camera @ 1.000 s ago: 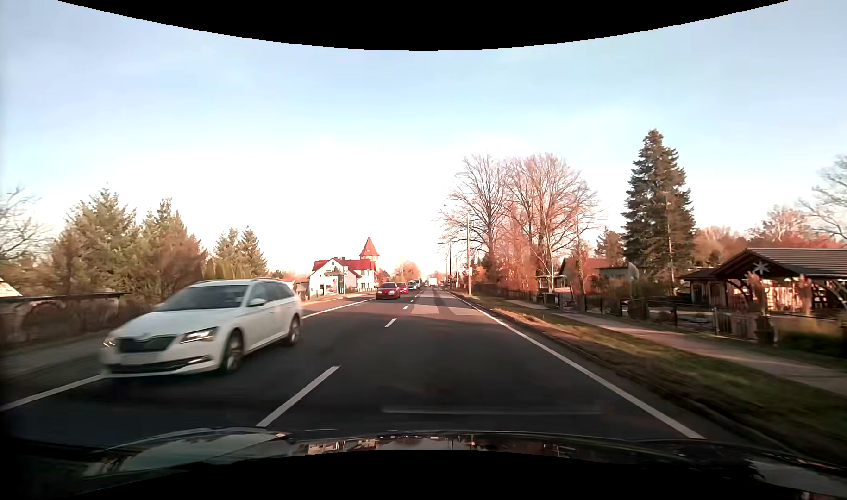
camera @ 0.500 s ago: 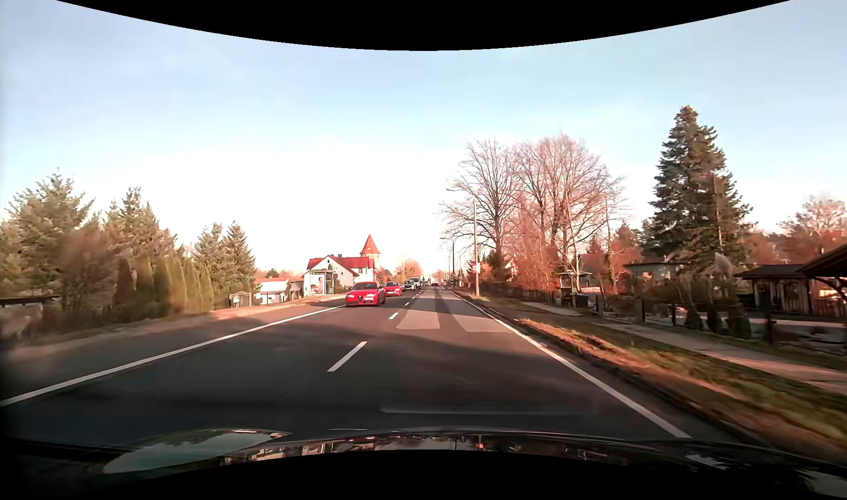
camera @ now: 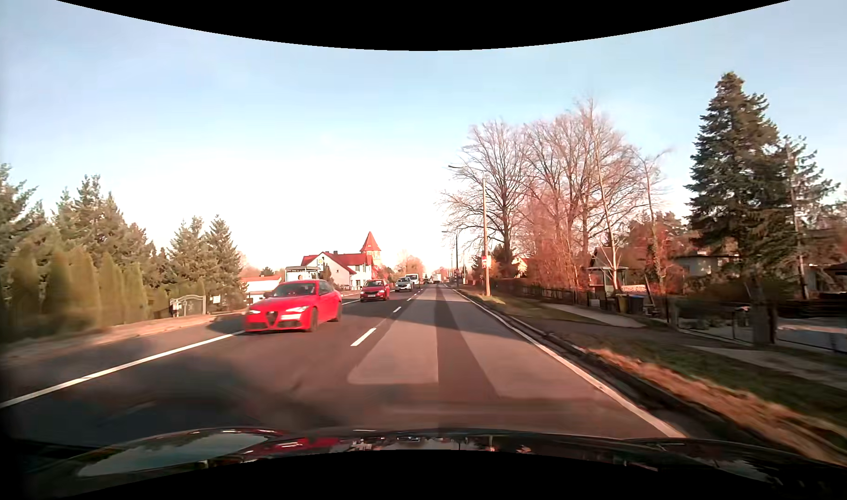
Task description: Follow the waypoints while adhering to traffic rules and regulations
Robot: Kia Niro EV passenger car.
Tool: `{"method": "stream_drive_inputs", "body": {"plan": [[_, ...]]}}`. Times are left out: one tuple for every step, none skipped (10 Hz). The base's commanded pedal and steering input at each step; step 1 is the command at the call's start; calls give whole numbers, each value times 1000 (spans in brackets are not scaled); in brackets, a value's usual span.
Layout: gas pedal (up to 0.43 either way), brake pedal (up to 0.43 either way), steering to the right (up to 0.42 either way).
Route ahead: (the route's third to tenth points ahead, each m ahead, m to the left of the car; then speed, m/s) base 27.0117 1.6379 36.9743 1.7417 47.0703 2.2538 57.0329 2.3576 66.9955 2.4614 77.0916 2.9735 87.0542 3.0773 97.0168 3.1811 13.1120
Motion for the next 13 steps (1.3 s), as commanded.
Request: {"method": "stream_drive_inputs", "body": {"plan": [[110,0,-7],[110,0,-7],[110,0,-8],[110,0,-8],[110,0,-9],[110,0,-9],[110,0,-9],[110,0,-9],[110,0,-8],[110,0,-7],[110,0,-6],[110,0,-6],[110,0,-5]]}}
